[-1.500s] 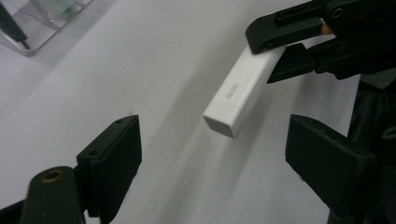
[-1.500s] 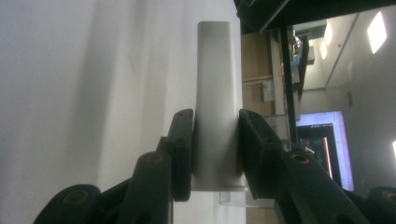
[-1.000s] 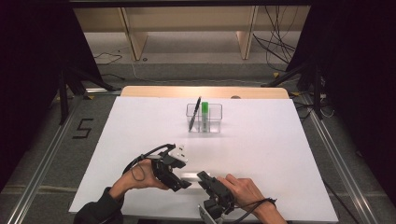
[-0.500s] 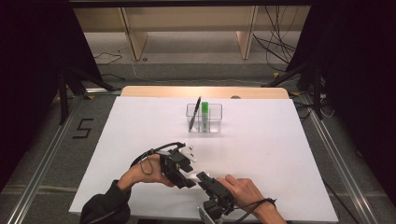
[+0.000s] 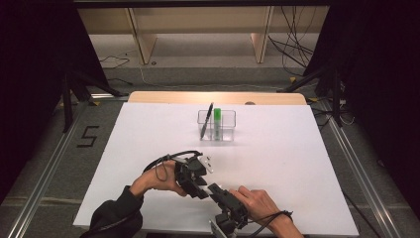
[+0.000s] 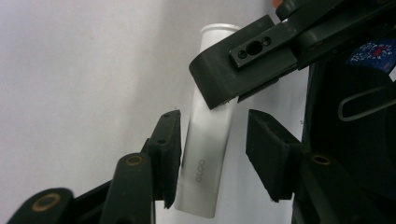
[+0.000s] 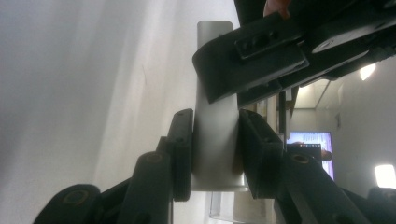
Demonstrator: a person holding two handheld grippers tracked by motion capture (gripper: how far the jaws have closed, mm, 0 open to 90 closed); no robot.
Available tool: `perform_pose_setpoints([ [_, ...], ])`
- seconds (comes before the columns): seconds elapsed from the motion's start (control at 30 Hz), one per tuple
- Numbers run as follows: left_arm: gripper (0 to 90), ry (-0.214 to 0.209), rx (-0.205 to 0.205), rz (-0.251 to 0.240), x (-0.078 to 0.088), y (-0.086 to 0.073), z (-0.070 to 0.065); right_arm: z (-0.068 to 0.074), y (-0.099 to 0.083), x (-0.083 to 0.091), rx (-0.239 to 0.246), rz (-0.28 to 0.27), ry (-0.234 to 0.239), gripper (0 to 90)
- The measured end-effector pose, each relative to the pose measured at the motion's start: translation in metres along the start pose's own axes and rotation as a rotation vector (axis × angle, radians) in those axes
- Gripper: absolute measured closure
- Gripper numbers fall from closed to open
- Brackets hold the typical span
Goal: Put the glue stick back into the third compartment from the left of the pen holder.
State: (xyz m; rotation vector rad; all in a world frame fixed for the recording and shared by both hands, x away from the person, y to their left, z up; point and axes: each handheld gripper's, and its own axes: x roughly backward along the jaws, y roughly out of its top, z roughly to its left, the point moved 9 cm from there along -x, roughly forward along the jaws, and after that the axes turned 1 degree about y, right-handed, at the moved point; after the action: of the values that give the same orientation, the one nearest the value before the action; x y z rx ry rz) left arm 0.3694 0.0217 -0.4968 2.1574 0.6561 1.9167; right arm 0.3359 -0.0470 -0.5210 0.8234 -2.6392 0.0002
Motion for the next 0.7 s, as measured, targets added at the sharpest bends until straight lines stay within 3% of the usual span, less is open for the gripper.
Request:
perform_pose_setpoints([
  [0.5, 65.1, -0.047, -0.008, 0.035, -0.0012, -0.0008, 0.0016, 0.0008, 0.0023, -0.0004, 0.013, -0.012, 0.002, 67.8],
  [0.7, 68.2, -0.084, -0.015, 0.045, -0.001, -0.0018, 0.0003, 0.0016, 0.0031, -0.0004, 0.013, -0.017, -0.001, 67.7],
])
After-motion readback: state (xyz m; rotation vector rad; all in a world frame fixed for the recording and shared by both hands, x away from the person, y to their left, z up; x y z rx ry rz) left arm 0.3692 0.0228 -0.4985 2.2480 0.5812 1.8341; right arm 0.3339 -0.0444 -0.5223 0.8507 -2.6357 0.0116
